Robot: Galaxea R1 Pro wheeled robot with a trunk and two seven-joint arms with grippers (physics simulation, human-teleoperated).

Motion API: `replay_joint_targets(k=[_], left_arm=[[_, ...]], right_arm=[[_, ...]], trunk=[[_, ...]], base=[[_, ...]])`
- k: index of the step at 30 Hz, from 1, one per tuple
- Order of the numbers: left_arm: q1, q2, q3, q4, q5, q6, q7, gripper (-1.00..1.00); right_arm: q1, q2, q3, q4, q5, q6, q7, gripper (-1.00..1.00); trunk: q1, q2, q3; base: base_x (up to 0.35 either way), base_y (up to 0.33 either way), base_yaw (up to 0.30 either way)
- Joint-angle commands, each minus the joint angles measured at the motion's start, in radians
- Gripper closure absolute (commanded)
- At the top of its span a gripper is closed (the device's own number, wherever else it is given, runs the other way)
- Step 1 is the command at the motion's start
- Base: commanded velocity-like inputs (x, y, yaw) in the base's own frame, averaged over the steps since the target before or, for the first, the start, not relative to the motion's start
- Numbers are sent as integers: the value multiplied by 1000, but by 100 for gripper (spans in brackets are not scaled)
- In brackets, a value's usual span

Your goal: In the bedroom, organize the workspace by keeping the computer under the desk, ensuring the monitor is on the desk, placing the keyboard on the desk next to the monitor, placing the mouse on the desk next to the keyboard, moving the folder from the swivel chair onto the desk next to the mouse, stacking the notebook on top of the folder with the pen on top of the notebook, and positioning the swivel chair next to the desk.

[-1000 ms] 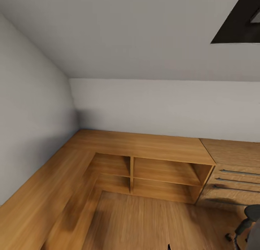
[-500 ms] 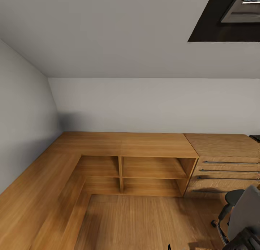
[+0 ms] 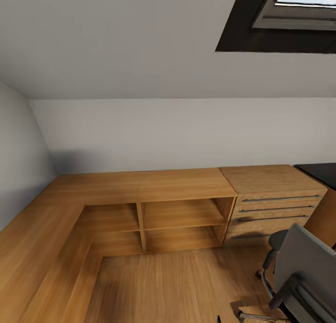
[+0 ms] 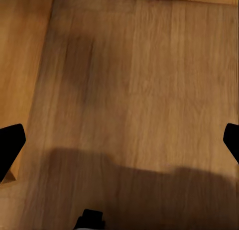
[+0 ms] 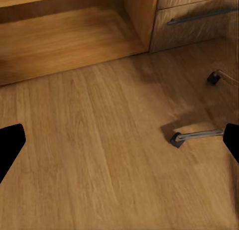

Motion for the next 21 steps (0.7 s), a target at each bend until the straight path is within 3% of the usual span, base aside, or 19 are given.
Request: replay_joint_targets(k=[1,21], left_arm=[[-1,-1,6,-3,-9,-1,-6,-100],[-3,0,-29,25,-12,-29,-15,-100]], right_arm=[[-1,0,9,0,-1,-2,-8,-100],[-1,-3,9,-4,1,-2,-7,-100]], trunk=[[4,-8,-4],[81,-148,-67]], base=[[0,0,-253],[0,0,-256]])
